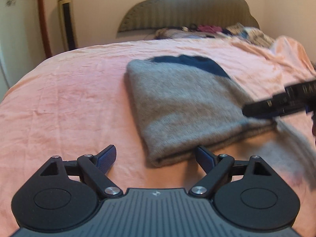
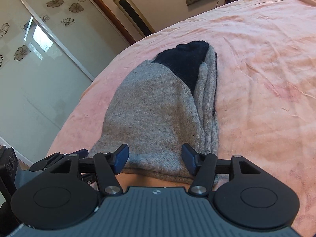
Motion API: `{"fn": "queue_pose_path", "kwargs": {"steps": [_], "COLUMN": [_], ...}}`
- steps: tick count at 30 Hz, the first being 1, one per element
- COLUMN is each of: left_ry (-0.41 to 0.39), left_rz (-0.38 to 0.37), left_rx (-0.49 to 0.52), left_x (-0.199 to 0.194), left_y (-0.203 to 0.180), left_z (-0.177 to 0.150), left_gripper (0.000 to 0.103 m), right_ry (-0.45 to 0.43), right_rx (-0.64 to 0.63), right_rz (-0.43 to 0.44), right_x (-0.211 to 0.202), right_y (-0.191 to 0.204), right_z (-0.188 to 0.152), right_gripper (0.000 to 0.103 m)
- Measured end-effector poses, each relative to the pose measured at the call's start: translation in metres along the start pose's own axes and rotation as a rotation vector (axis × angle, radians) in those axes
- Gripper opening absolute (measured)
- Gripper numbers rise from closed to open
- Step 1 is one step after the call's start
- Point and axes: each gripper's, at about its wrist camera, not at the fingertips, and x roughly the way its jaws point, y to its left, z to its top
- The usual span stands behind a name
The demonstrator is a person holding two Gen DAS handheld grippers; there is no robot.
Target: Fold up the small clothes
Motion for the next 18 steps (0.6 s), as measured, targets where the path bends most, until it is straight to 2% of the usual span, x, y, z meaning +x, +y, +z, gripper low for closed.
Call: {"fn": "queue_pose_path", "kwargs": {"steps": [1,3,4,5,8,10,14,16,18], "left_ry": [-0.003,0.009,0.020,0.024,0.014,-0.005,-0.024,0.017,-0.002], "left_rz": [0.003,0.019,0.032,0.033,0.012,0.031,0.030,0.024,0.031], "left_rx": [-0.017,-0.006,0.007,0.012,0.038,0.086,0.094,0.075,0.071], "left_x": [0.001,0.007,0.011,0.015,0.015,0.010,-0.003,0.006,0.006], "left_y": [0.003,0.002,-0.001,-0.003,-0.010,-0.015,-0.005,0.001,-0.001], "left_z": [0.002,0.005,0.005,0.005,0.004,0.003,0.003,-0.002,-0.006], "left_gripper": [0.088,0.079,0.068,0.061,0.024,0.009,0.006,0.006,0.006], "right_ry": [0.002,0.003,0.000,-0.002,-0.007,-0.003,0.011,0.010,0.004], "right_rx": [-0.002,-0.002,0.000,0.001,0.002,0.010,0.007,-0.004,-0.012], "right_rz": [0.003,0.012,0.019,0.024,0.028,0.033,0.036,0.034,0.032], "right_x": [0.000,0.001,0.001,0.002,0.001,0.001,0.002,0.003,0.003], "right_y": [0.000,0.001,0.001,0.001,0.001,-0.001,-0.002,-0.001,0.000], "right_z": [0.000,0.000,0.000,-0.001,-0.002,0.000,0.001,0.001,-0.001], "right_gripper": [0.064,0.068,0.071,0.073,0.073,0.073,0.073,0.073,0.073]}}
